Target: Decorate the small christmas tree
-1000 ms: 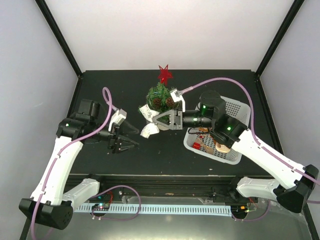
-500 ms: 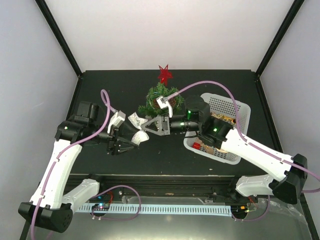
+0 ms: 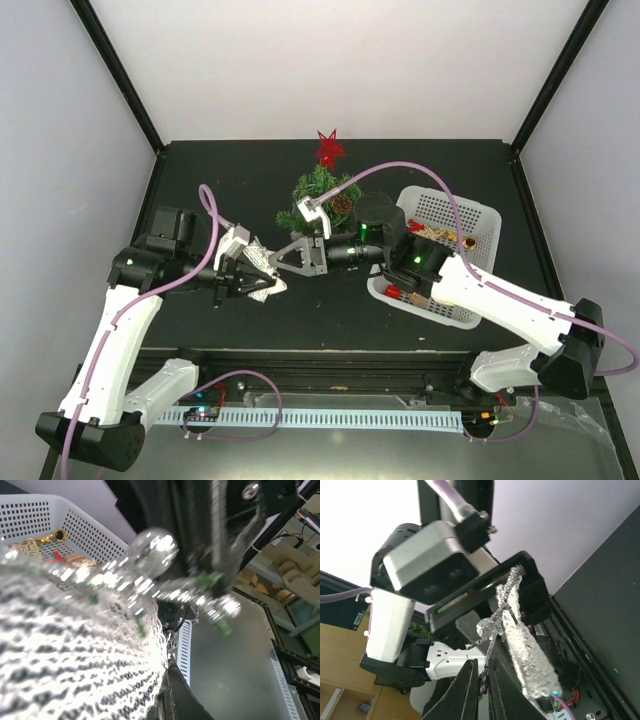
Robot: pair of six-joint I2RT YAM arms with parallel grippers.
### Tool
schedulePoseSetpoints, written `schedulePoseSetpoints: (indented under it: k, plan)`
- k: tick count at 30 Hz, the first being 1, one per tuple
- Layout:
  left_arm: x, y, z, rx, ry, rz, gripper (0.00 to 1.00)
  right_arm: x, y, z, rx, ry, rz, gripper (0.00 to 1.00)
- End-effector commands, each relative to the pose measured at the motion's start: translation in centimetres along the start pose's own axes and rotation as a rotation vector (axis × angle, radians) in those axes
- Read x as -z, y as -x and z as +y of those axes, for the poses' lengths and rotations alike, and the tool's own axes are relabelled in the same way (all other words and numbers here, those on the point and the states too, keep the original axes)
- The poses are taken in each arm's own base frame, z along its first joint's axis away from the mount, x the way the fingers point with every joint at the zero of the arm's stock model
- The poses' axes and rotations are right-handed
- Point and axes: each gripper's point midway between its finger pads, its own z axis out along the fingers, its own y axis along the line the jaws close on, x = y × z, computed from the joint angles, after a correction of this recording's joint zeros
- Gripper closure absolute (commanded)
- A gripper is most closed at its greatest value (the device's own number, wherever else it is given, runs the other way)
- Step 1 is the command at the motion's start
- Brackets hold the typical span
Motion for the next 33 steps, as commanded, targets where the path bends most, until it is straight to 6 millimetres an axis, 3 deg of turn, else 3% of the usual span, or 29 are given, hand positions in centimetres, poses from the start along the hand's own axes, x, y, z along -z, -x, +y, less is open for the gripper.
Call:
schedulePoseSetpoints:
  k: [1,7,10,14,20,23,27,30,33]
  plan:
    - [0.1,0.0,0.6,-0.021,0.034,-0.004,0.98,1.4,1.1,3.5,0.064,0.063,-0.039,0.90]
    - [0.2,-0.4,2.9,-0.001,0.138,0.021,0.99,2.9,2.0,4.6,0.109,0.036,-0.092,0.90]
    - [0.7,-0.8,5.5,0.032,0.262,0.038,0.98,3.3,2.3,3.8,0.121,-0.030,-0.105,0.90]
    - [3.1,-0.7,9.2,0.108,0.434,-0.001,0.98,3.7,3.2,2.6,0.139,-0.134,-0.135,0.90]
    - [4.4,-0.4,10.2,0.135,0.487,-0.040,0.99,4.5,4.5,0.7,0.131,-0.215,-0.179,0.90]
    - [4.7,-0.5,10.2,0.126,0.512,-0.047,0.98,6.3,5.8,-1.9,0.094,-0.312,-0.232,0.91]
    - [5.1,-0.6,10.3,0.116,0.542,-0.058,0.98,10.8,8.5,-6.0,0.024,-0.407,-0.346,0.91]
    - [5.2,-0.7,10.5,0.122,0.549,-0.059,0.99,14.0,10.1,-7.9,-0.012,-0.402,-0.412,0.91]
    - [5.4,-0.7,11.0,0.136,0.551,-0.056,0.98,15.9,11.0,-9.4,-0.027,-0.395,-0.432,0.91]
